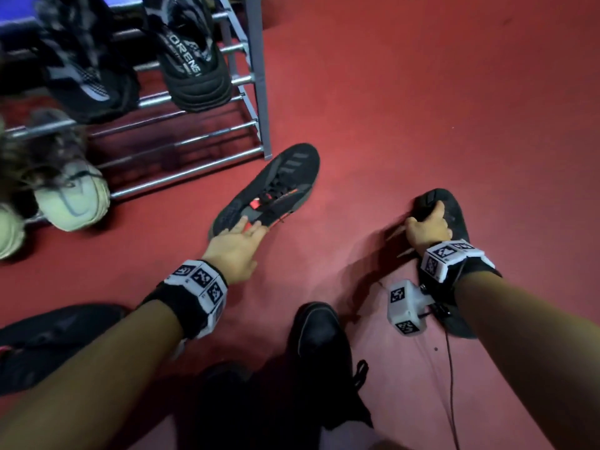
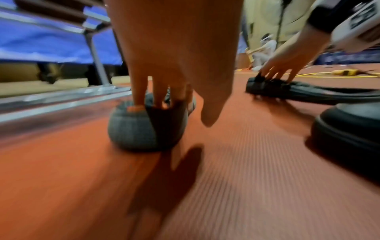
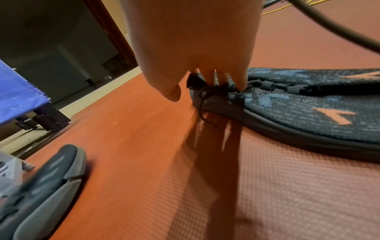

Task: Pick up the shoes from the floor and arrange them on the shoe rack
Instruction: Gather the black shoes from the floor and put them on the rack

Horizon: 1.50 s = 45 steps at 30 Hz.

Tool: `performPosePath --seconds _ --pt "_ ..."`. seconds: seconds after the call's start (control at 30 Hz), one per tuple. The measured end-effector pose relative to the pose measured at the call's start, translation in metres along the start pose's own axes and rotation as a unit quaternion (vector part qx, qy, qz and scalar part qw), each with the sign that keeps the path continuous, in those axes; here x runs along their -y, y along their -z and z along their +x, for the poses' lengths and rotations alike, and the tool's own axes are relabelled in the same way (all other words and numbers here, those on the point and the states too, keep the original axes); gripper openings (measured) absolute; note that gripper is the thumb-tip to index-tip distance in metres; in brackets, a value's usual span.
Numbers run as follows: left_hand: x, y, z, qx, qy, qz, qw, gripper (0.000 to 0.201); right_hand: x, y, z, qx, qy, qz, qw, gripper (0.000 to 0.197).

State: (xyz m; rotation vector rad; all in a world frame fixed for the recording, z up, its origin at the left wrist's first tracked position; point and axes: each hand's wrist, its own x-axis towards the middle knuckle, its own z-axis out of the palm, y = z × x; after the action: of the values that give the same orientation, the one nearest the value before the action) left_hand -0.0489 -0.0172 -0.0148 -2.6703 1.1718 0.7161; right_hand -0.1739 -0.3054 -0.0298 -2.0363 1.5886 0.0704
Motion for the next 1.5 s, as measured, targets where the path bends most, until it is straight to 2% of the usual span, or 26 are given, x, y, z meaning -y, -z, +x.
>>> performPosePath --seconds 0.03,0.2,0.27,0.33,0.37,0.47,0.57,0.67,0.8,0.9,0.97,1.0,1.07,1.13,1.17,1.2,1.27,1.37,1.43,1.47,1.5 --pt "0.007 -0.002 0.000 0.024 0.001 -0.026 0.999 0.063 0.004 -0.001 -0.002 -0.001 -0.004 -0.008 1.000 0.073" --pt "0.021 0.007 0.006 0.043 -0.018 -0.082 0.996 0.058 0.017 -0.005 -0.009 0.018 -0.050 -0.017 0.998 0.078" --pt "0.029 0.008 0.006 0.057 -0.036 -0.115 0.991 0.058 0.032 -0.011 -0.016 -0.006 -0.067 0.029 0.997 0.073" --pt "0.039 0.008 0.001 0.040 -0.046 -0.149 0.987 0.059 0.046 -0.021 -0.031 -0.021 -0.071 0.045 0.996 0.064" --pt "0.043 0.007 -0.002 0.021 -0.047 -0.161 0.986 0.059 0.052 -0.029 -0.041 -0.002 -0.055 0.043 0.998 0.062" --pt "0.056 0.000 -0.010 -0.038 -0.033 -0.225 0.973 0.055 0.064 -0.058 -0.081 0.118 0.023 0.043 0.992 0.064" --pt "0.067 -0.006 -0.020 -0.111 0.004 -0.308 0.945 0.047 0.088 -0.083 -0.112 0.136 0.037 0.004 0.990 0.065" --pt "0.084 -0.008 -0.040 -0.160 0.045 -0.357 0.919 0.038 0.117 -0.096 -0.130 0.189 0.104 -0.006 0.977 0.063" --pt "0.131 -0.015 -0.088 -0.129 0.120 -0.344 0.922 0.025 0.138 -0.109 -0.153 0.270 0.210 -0.096 0.935 0.067" --pt "0.165 -0.029 -0.131 -0.082 0.155 -0.305 0.936 0.028 0.145 -0.116 -0.181 0.208 0.298 -0.152 0.919 0.076" --pt "0.185 -0.043 -0.155 -0.060 0.188 -0.283 0.938 0.042 0.150 -0.119 -0.201 0.182 0.373 -0.176 0.893 0.077" --pt "0.195 -0.051 -0.165 -0.041 0.211 -0.284 0.934 0.055 0.154 -0.122 -0.212 0.197 0.411 -0.190 0.869 0.073" --pt "0.209 -0.068 -0.185 0.018 0.259 -0.275 0.926 0.088 0.160 -0.129 -0.232 0.297 0.476 -0.215 0.800 0.052" --pt "0.214 -0.084 -0.198 0.067 0.283 -0.242 0.926 0.101 0.155 -0.137 -0.252 0.465 0.471 -0.245 0.709 0.031" --pt "0.214 -0.091 -0.202 0.073 0.284 -0.232 0.928 0.102 0.149 -0.141 -0.259 0.526 0.453 -0.274 0.666 0.025" --pt "0.214 -0.096 -0.205 0.069 0.279 -0.233 0.929 0.104 0.143 -0.146 -0.263 0.557 0.438 -0.316 0.631 0.023" --pt "0.213 -0.101 -0.205 0.051 0.276 -0.250 0.927 0.106 0.130 -0.153 -0.267 0.552 0.425 -0.417 0.584 0.034" --pt "0.210 -0.101 -0.200 0.040 0.288 -0.289 0.912 0.109 0.112 -0.158 -0.266 0.555 0.390 -0.491 0.546 0.046" --pt "0.205 -0.104 -0.196 0.045 0.291 -0.274 0.916 0.105 0.105 -0.162 -0.268 0.569 0.373 -0.508 0.528 0.040" --pt "0.203 -0.106 -0.194 0.040 0.294 -0.255 0.920 0.101 0.105 -0.165 -0.268 0.573 0.367 -0.497 0.538 0.032" --pt "0.201 -0.108 -0.192 0.031 0.301 -0.245 0.921 0.096 0.109 -0.166 -0.267 0.576 0.362 -0.463 0.568 0.023"
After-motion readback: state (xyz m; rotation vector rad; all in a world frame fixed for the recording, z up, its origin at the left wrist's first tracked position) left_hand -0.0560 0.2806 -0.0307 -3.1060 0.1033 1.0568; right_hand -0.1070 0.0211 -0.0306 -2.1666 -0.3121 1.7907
